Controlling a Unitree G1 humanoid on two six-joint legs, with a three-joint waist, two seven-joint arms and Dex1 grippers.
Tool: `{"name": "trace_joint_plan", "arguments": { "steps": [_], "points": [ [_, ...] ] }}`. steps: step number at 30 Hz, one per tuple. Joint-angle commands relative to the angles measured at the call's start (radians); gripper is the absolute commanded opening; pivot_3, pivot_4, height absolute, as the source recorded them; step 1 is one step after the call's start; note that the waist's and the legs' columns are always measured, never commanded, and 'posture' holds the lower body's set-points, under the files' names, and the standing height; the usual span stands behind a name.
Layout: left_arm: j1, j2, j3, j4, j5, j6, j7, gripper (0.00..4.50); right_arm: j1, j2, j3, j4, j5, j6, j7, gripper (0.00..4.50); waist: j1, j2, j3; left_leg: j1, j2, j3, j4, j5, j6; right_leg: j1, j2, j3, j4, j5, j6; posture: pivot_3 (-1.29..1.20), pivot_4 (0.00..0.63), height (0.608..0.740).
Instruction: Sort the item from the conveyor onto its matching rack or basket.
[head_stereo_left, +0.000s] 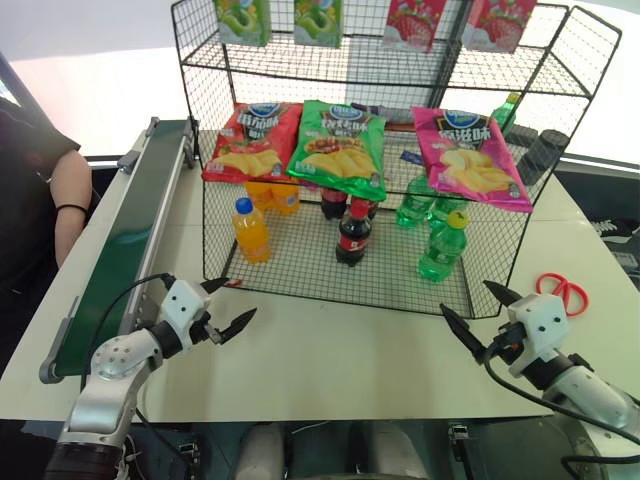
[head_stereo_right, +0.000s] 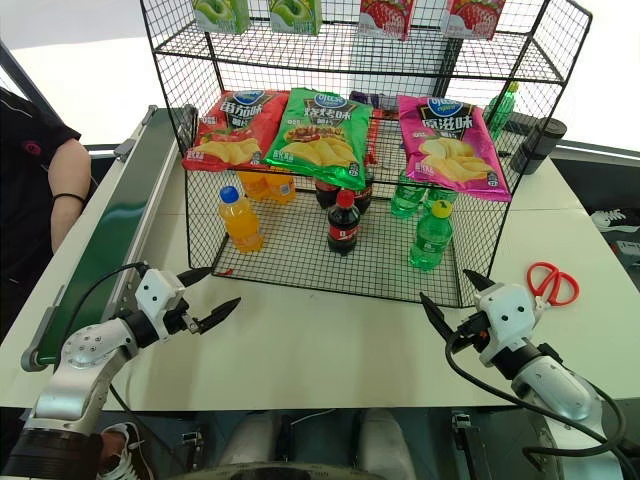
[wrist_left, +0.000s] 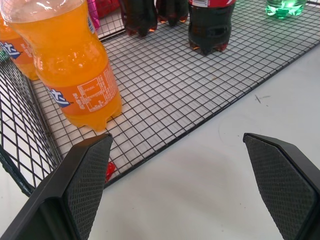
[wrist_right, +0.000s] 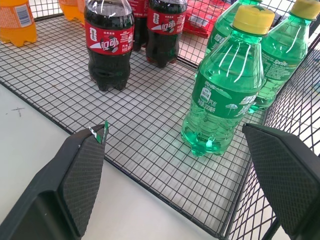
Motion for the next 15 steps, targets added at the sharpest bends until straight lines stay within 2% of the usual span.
{"name": "trace_joint_plan", "arguments": {
  "steps": [1, 15],
  "points": [
    [0.001, 0.002, 0.028, -0.030, -0.004, -0.020, 0.005, 4.50, -0.009, -0.009, -0.025, -0.011, 0.004, -0.014, 0.003, 4.47, 0.000, 0.000, 0.000, 0.000, 0.000, 0.000, 0.000, 0.000, 0.000, 0.000, 0.000, 0.000, 0.000, 0.000, 0.000, 0.00, 0.150, 0.740],
    [-0.003, 0.000, 0.026, -0.020, 0.011, -0.018, 0.041, 4.50, -0.021, -0.006, -0.017, 0.013, -0.003, -0.024, 0.004, 4.47, 0.000, 0.000, 0.000, 0.000, 0.000, 0.000, 0.000, 0.000, 0.000, 0.000, 0.000, 0.000, 0.000, 0.000, 0.000, 0.00, 0.150, 0.740]
  ]
}}
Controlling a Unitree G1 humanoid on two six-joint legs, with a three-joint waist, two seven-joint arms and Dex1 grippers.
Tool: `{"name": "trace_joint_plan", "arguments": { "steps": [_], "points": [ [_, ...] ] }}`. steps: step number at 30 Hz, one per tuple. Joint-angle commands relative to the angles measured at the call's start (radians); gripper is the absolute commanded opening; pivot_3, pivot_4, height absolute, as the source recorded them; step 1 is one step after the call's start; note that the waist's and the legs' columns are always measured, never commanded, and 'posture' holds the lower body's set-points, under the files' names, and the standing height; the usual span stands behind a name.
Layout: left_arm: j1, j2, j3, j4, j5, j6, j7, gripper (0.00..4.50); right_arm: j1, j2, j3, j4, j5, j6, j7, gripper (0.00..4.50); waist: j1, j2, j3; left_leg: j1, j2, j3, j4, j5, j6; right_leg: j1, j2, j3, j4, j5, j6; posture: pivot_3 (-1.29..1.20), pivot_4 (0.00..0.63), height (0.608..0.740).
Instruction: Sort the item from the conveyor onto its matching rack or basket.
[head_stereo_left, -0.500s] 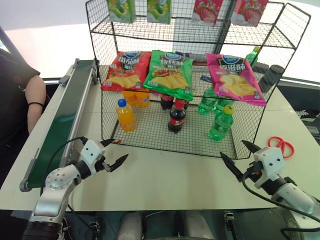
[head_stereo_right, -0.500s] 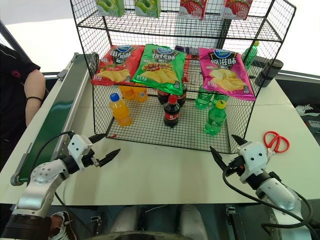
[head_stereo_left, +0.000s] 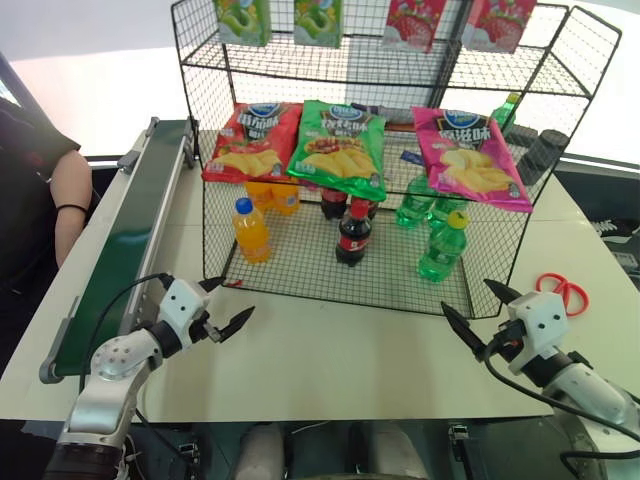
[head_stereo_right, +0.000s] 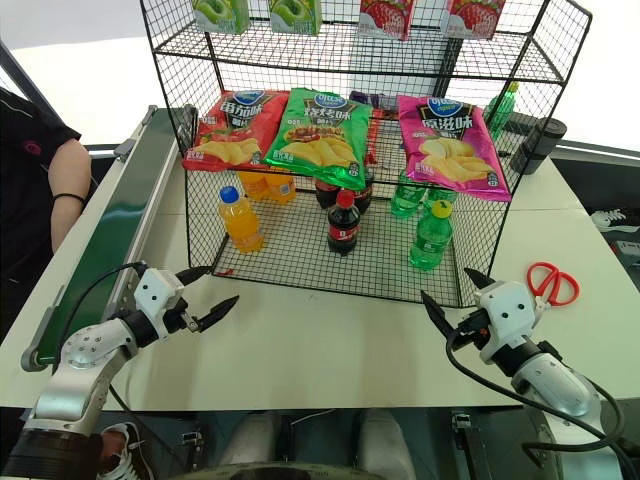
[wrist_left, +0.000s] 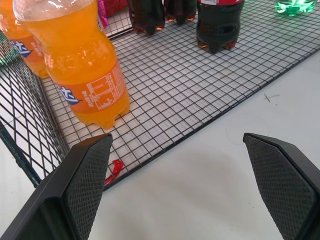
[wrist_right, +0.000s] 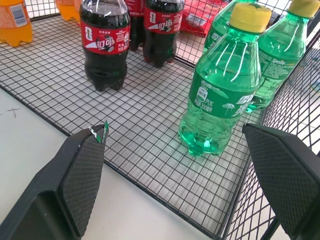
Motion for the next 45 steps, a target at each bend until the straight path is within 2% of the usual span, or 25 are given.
{"name": "trace_joint_plan", "arguments": {
  "steps": [1, 45],
  "points": [
    [-0.004, 0.000, 0.025, -0.020, 0.002, -0.017, 0.007, 4.50, -0.001, -0.004, -0.017, -0.011, -0.002, -0.023, 0.003, 4.47, 0.000, 0.000, 0.000, 0.000, 0.000, 0.000, 0.000, 0.000, 0.000, 0.000, 0.000, 0.000, 0.000, 0.000, 0.000, 0.00, 0.150, 0.740],
    [0.005, -0.017, 0.022, -0.051, 0.012, 0.010, 0.044, 4.50, -0.051, -0.002, 0.012, -0.002, -0.011, -0.003, 0.006, 4.47, 0.000, 0.000, 0.000, 0.000, 0.000, 0.000, 0.000, 0.000, 0.000, 0.000, 0.000, 0.000, 0.000, 0.000, 0.000, 0.00, 0.150, 0.740]
  ]
}}
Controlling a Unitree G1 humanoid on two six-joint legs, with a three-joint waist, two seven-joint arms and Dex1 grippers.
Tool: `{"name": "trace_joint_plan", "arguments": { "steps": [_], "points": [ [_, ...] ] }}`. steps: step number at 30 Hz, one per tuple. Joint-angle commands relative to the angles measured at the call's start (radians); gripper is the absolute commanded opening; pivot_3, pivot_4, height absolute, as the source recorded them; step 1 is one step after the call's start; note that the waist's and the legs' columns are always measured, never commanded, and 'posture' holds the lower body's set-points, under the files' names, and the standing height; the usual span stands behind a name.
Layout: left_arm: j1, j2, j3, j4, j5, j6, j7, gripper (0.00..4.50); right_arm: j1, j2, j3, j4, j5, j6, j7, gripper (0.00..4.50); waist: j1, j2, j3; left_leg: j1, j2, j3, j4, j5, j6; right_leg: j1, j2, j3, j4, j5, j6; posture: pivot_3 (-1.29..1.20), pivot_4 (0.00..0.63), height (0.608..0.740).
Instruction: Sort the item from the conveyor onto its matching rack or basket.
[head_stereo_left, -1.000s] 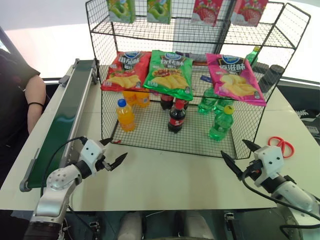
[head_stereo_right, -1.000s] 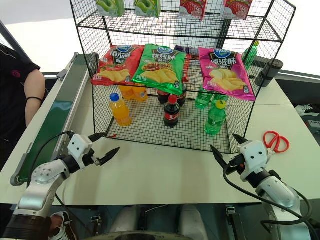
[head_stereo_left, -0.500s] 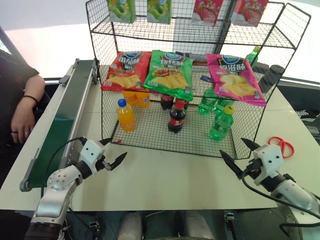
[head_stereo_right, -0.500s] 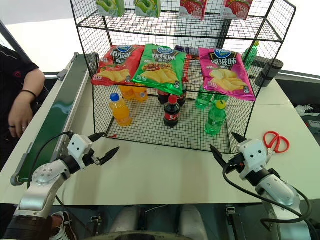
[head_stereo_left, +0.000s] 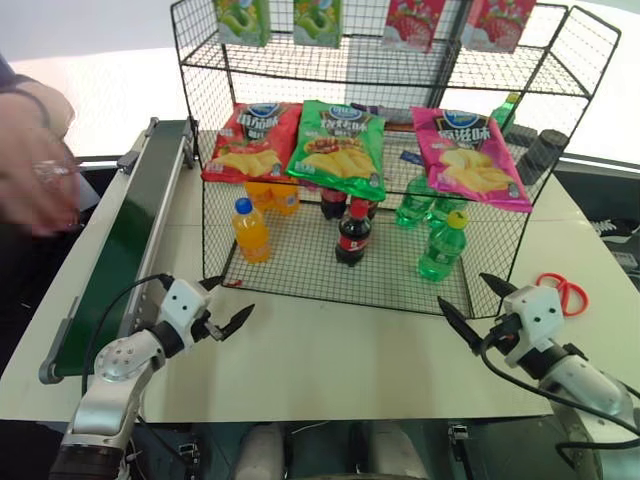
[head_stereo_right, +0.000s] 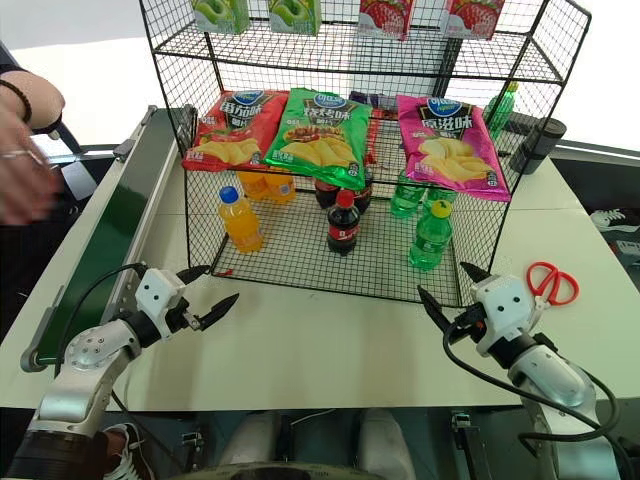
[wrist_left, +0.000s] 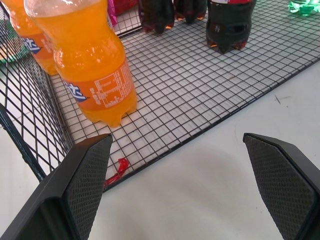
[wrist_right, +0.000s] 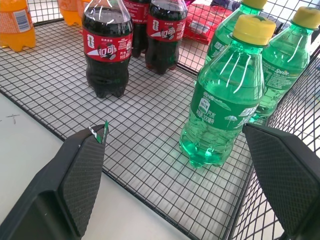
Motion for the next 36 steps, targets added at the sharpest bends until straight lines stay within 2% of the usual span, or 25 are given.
{"name": "trace_joint_plan", "arguments": {
  "steps": [1, 36],
  "points": [
    [0.002, 0.002, 0.022, -0.037, -0.002, 0.002, 0.007, 4.50, -0.005, 0.000, 0.000, -0.018, -0.001, -0.006, -0.004, 4.47, 0.000, 0.000, 0.000, 0.000, 0.000, 0.000, 0.000, 0.000, 0.000, 0.000, 0.000, 0.000, 0.000, 0.000, 0.000, 0.00, 0.150, 0.740],
    [-0.027, -0.014, 0.007, -0.034, 0.001, 0.017, 0.012, 4.50, -0.046, 0.001, 0.013, 0.033, -0.008, -0.035, -0.006, 4.47, 0.000, 0.000, 0.000, 0.000, 0.000, 0.000, 0.000, 0.000, 0.000, 0.000, 0.000, 0.000, 0.000, 0.000, 0.000, 0.00, 0.150, 0.740]
  ]
}}
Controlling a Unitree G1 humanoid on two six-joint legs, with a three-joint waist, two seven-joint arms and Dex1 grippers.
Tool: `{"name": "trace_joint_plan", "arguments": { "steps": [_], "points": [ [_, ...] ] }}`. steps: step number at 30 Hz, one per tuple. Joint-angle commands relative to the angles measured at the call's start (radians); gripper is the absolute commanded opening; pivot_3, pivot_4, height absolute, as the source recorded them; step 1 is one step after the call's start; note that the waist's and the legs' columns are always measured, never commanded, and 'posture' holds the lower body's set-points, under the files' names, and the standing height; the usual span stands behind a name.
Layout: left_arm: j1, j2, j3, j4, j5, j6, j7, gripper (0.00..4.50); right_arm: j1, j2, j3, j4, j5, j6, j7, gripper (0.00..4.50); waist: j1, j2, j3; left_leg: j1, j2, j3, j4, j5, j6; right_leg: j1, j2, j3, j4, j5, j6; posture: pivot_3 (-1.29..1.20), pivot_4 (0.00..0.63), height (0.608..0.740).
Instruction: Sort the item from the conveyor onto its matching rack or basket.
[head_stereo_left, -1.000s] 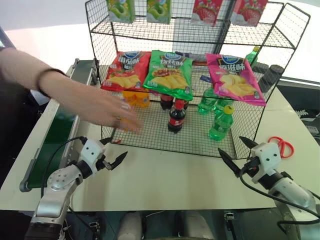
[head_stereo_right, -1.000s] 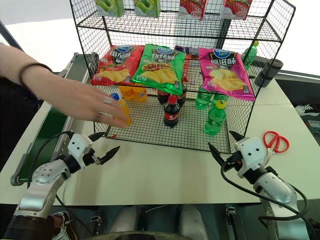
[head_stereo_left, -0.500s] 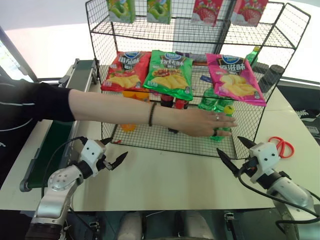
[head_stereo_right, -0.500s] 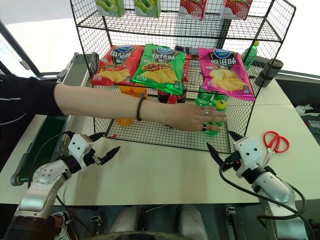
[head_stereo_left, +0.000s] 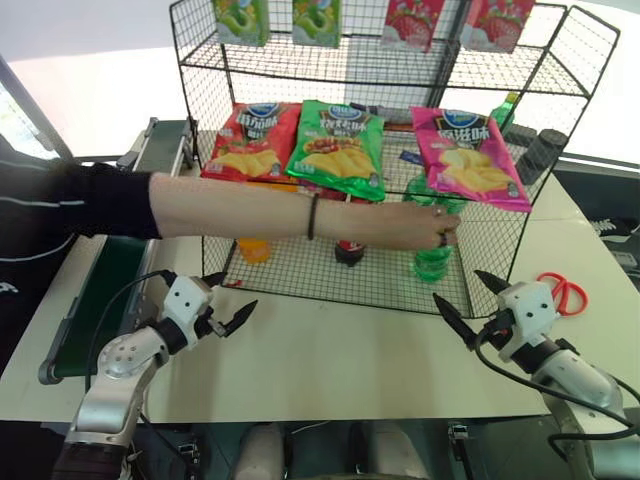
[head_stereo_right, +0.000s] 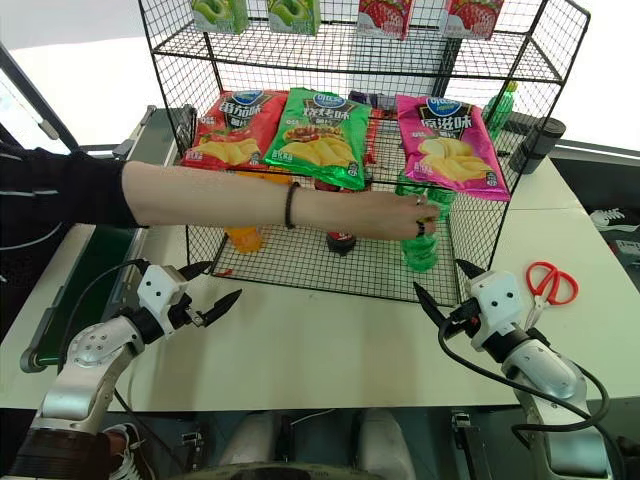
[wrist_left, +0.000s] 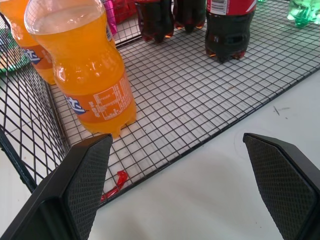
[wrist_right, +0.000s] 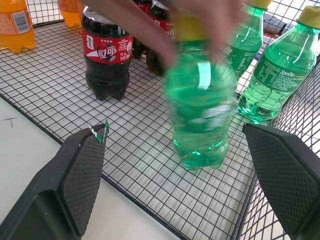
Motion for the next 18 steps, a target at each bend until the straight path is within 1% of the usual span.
{"name": "trace_joint_plan", "arguments": {
  "steps": [1, 18],
  "points": [
    [-0.014, -0.003, 0.010, -0.020, 0.001, -0.002, 0.003, 4.50, -0.009, -0.001, -0.013, -0.008, 0.000, -0.023, -0.002, 4.47, 0.000, 0.000, 0.000, 0.000, 0.000, 0.000, 0.000, 0.000, 0.000, 0.000, 0.000, 0.000, 0.000, 0.000, 0.000, 0.00, 0.150, 0.740],
    [0.007, -0.014, 0.029, -0.046, -0.010, 0.018, 0.030, 4.50, -0.041, -0.012, 0.000, -0.013, 0.005, 0.000, 0.007, 4.47, 0.000, 0.000, 0.000, 0.000, 0.000, 0.000, 0.000, 0.000, 0.000, 0.000, 0.000, 0.000, 0.000, 0.000, 0.000, 0.00, 0.150, 0.740]
  ]
}}
